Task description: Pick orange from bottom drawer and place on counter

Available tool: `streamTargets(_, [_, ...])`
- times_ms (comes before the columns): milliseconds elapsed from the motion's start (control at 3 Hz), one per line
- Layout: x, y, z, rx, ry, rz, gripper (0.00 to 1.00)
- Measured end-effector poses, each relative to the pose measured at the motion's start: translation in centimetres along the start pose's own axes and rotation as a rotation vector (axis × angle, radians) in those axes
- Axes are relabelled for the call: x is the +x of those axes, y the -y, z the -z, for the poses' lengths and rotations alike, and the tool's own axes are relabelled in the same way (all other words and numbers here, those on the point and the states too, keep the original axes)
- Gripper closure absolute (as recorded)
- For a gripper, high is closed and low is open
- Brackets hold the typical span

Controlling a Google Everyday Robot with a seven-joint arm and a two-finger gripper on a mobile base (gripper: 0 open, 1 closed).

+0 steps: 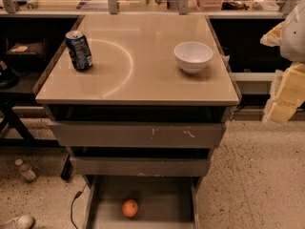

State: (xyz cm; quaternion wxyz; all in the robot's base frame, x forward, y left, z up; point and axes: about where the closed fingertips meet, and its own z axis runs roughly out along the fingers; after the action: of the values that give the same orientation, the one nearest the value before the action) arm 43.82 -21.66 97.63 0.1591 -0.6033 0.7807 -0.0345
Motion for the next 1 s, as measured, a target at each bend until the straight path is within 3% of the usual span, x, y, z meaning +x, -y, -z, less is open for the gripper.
streamTargets(667, [0.0,-1.2,-1.2,-0.015,0.013,-0.001,0.00])
streamTargets(1000, [-2.3,-5.1,-3.6,-0.043,0.083,0.009,0.00])
